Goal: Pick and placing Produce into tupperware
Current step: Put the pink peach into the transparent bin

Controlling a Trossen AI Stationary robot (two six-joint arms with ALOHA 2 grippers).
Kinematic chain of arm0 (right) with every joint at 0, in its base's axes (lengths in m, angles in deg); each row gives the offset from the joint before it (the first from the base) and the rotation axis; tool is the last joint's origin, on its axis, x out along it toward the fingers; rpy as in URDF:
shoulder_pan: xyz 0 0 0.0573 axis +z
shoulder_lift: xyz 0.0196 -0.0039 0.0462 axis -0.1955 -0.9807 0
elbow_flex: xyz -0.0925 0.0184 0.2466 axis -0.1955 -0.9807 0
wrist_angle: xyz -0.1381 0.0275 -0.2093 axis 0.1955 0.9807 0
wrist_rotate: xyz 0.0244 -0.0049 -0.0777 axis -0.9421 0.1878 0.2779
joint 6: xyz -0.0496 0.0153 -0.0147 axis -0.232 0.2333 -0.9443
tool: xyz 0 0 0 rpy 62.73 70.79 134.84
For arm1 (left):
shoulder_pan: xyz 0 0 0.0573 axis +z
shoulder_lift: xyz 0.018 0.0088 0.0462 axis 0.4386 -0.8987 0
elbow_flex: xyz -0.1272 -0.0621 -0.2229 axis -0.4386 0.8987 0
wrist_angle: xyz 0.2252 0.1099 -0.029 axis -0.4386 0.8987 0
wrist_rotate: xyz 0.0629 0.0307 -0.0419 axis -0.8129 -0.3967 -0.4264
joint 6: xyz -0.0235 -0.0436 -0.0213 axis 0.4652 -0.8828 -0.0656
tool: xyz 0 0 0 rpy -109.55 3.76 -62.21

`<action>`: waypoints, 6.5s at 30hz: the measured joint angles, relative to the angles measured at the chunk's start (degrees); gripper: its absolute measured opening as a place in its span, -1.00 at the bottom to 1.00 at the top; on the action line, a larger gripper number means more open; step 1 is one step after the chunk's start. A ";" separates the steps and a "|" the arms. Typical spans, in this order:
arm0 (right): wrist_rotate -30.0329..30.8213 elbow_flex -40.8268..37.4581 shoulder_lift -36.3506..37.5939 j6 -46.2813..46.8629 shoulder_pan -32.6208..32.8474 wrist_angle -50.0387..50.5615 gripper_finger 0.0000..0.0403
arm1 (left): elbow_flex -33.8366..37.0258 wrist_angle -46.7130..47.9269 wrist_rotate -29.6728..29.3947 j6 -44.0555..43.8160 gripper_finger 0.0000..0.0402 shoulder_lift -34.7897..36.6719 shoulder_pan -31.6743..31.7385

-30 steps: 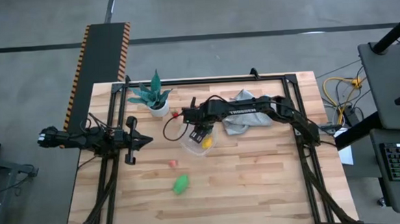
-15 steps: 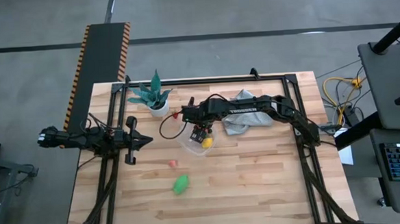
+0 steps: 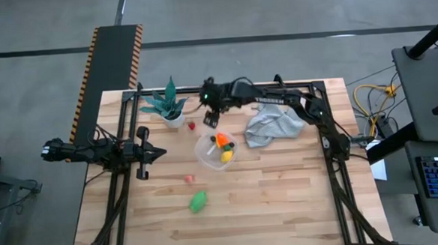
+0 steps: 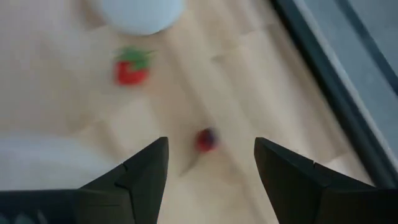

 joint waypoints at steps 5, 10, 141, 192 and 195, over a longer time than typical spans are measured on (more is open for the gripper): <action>-5.32 -1.68 -0.02 0.00 -4.91 -3.87 0.15 | 0.06 0.00 0.00 -0.14 -1.00 0.00 0.00; -9.31 -3.36 -0.01 0.35 -6.56 -5.16 0.15 | 0.09 -0.25 0.00 -0.37 -1.00 0.00 0.00; -10.44 -104.80 114.37 -3.71 20.75 -53.98 -0.52 | 0.16 -2.97 -2.37 4.17 -1.00 -0.09 0.00; -2.77 -113.00 116.58 -5.15 20.58 -60.19 -0.61 | -32.05 30.77 4.62 -23.01 -0.09 -60.00 -0.13; -2.74 -113.00 116.58 -5.13 20.58 -60.19 -0.60 | -33.85 32.16 7.77 -23.37 -0.09 -63.20 -0.55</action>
